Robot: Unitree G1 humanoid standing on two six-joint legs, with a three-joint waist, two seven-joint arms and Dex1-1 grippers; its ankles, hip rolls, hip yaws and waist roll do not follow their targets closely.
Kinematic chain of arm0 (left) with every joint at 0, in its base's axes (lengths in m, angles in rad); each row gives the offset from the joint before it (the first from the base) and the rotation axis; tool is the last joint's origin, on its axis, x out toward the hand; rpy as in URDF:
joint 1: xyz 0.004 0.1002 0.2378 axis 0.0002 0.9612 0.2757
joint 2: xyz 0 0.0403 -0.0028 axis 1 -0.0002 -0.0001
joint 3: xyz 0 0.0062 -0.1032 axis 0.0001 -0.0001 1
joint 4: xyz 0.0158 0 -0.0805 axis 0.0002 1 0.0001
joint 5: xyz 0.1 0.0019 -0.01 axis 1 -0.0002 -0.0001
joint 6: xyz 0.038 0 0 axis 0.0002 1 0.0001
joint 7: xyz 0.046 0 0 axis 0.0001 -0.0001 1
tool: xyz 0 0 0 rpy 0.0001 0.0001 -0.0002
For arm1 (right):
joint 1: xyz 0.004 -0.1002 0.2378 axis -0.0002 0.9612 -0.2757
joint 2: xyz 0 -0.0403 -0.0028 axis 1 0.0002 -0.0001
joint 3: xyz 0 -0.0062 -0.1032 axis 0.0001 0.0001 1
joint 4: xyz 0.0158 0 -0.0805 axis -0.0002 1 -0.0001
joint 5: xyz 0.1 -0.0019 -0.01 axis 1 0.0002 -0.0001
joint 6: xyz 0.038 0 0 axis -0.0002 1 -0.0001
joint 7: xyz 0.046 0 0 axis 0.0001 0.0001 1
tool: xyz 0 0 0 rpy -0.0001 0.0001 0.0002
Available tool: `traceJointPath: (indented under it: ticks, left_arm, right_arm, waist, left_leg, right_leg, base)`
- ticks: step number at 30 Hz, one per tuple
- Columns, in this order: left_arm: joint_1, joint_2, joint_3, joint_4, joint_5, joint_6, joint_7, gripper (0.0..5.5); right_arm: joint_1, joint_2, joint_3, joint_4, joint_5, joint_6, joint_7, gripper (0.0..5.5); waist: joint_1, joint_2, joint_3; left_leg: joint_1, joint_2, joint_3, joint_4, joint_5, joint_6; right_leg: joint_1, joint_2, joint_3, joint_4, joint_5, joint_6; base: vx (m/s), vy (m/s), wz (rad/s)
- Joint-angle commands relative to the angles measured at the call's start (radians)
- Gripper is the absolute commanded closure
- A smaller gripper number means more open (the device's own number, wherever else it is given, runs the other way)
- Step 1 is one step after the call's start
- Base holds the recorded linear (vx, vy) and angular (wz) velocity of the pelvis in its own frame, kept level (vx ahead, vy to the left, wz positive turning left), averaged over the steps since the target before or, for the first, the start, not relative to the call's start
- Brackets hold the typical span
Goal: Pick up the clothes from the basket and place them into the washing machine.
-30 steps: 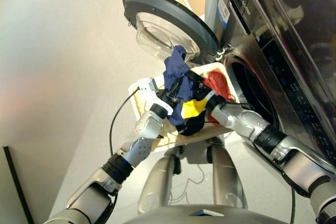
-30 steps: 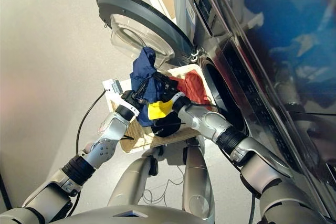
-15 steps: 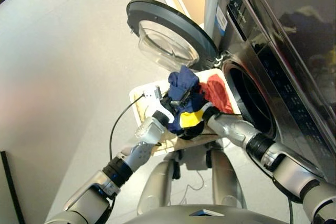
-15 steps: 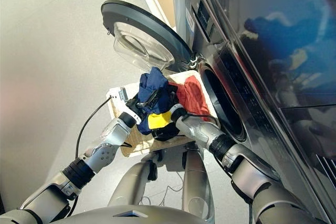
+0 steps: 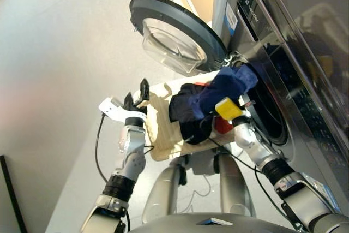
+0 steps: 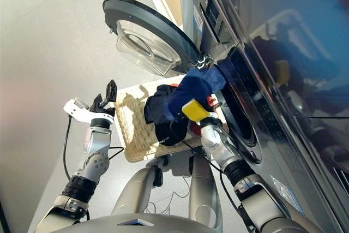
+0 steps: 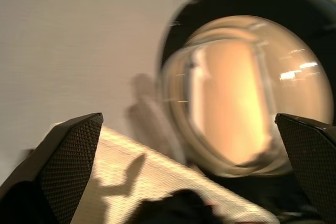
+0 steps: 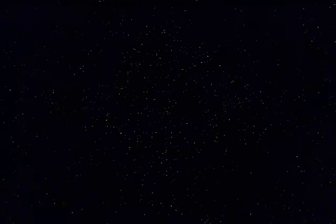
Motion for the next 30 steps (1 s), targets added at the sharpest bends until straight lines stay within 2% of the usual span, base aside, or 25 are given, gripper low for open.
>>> traceJointPath:
  ticks: [1, 2, 5, 9, 10, 16, 20, 23, 24, 26, 30]
  left_arm:
    - [-0.032, 0.019, 0.039, 0.064, 0.122, -0.067, 0.045, 0.00]
    - [-0.032, 0.019, 0.039, 0.064, 0.122, -0.067, 0.045, 0.00]
    - [-0.047, 0.017, 0.007, 0.158, 0.190, -0.055, 0.063, 0.00]
    - [-0.056, 0.013, -0.030, 0.182, 0.219, -0.048, 0.070, 0.00]
    - [-0.059, 0.012, -0.042, 0.197, 0.221, -0.042, 0.065, 0.00]
    - [-0.075, 0.037, -0.100, 0.214, 0.281, -0.037, 0.078, 0.00]
    - [-0.048, 0.082, -0.094, 0.211, 0.331, -0.030, 0.081, 0.00]
    - [-0.028, 0.106, -0.097, 0.231, 0.342, -0.020, 0.081, 0.00]
    - [-0.031, 0.106, -0.098, 0.232, 0.342, -0.021, 0.080, 0.00]
    - [-0.030, 0.116, -0.098, 0.275, 0.332, -0.011, 0.080, 0.00]
    - [-0.036, 0.120, -0.110, 0.294, 0.338, -0.015, 0.075, 0.00]
  right_arm:
    - [-0.040, 0.065, -0.027, 0.008, 0.150, -0.073, -0.030, 5.50]
    - [-0.040, 0.065, -0.027, 0.009, 0.150, -0.073, -0.030, 5.50]
    - [-0.073, 0.112, -0.070, 0.079, 0.338, -0.109, -0.021, 5.50]
    - [-0.110, 0.124, -0.111, 0.102, 0.441, -0.131, -0.035, 5.50]
    - [-0.125, 0.121, -0.120, 0.112, 0.460, -0.135, -0.041, 5.50]
    - [-0.280, 0.116, -0.255, 0.219, 0.658, -0.190, -0.098, 5.50]
    - [-0.423, 0.036, -0.385, 0.275, 0.725, -0.223, -0.176, 5.50]
    - [-0.513, -0.021, -0.480, 0.295, 0.773, -0.267, -0.264, 5.50]
    - [-0.516, -0.022, -0.481, 0.297, 0.773, -0.267, -0.265, 5.50]
    - [-0.571, -0.076, -0.533, 0.278, 0.819, -0.318, -0.327, 5.50]
    - [-0.622, -0.186, -0.596, 0.239, 0.807, -0.379, -0.402, 5.50]
  waist:
    - [0.009, -0.016, 0.011]
    - [0.009, -0.016, 0.011]
    - [0.013, -0.008, 0.028]
    - [0.015, 0.003, 0.050]
    - [0.022, 0.011, 0.054]
    - [0.034, 0.040, 0.081]
    - [0.057, 0.071, 0.080]
    - [0.070, 0.093, 0.078]
    - [0.073, 0.092, 0.077]
    - [0.077, 0.106, 0.082]
    - [0.084, 0.118, 0.082]
  left_leg:
    - [-0.068, -0.024, -0.044, 0.084, -0.022, -0.015]
    - [-0.068, -0.024, -0.044, 0.085, -0.022, -0.015]
    - [-0.088, -0.026, -0.044, 0.088, -0.019, -0.013]
    - [-0.128, -0.028, -0.043, 0.106, -0.017, -0.010]
    - [-0.128, -0.024, -0.050, 0.118, -0.047, -0.015]
    - [-0.251, -0.021, -0.058, 0.203, -0.070, -0.008]
    - [-0.349, -0.018, -0.056, 0.272, -0.093, -0.007]
    - [-0.386, -0.014, -0.046, 0.299, -0.107, -0.005]
    - [-0.390, -0.013, -0.045, 0.302, -0.109, -0.004]
    - [-0.419, -0.010, -0.034, 0.333, -0.123, 0.003]
    - [-0.447, -0.008, -0.028, 0.366, -0.137, 0.007]
  right_leg:
    - [0.075, -0.013, -0.027, -0.113, 0.033, 0.065]
    - [0.075, -0.013, -0.027, -0.113, 0.033, 0.065]
    - [0.048, -0.016, -0.025, -0.102, 0.033, 0.064]
    - [0.007, -0.019, -0.026, -0.078, 0.030, 0.062]
    - [0.002, -0.014, -0.024, -0.060, 0.001, 0.067]
    - [-0.123, -0.015, -0.019, 0.030, -0.024, 0.058]
    - [-0.229, -0.019, -0.007, 0.109, -0.045, 0.054]
    - [-0.281, -0.017, 0.010, 0.151, -0.058, 0.054]
    - [-0.286, -0.016, 0.012, 0.153, -0.059, 0.054]
    - [-0.324, -0.010, 0.027, 0.184, -0.066, 0.054]
    - [-0.365, -0.009, 0.041, 0.218, -0.075, 0.060]
  base:
    - [0.000, 0.000, 0.000]
    - [0.000, 0.000, 0.000]
    - [0.000, 0.000, 0.000]
    - [0.016, 0.002, 0.009]
    - [0.056, -0.002, 0.054]
    - [0.000, 0.000, 0.000]
    - [0.000, 0.000, 0.000]
    - [0.006, 0.019, 0.024]
    - [0.000, 0.000, 0.000]
    - [0.005, 0.028, -0.065]
    - [0.000, 0.023, -0.243]
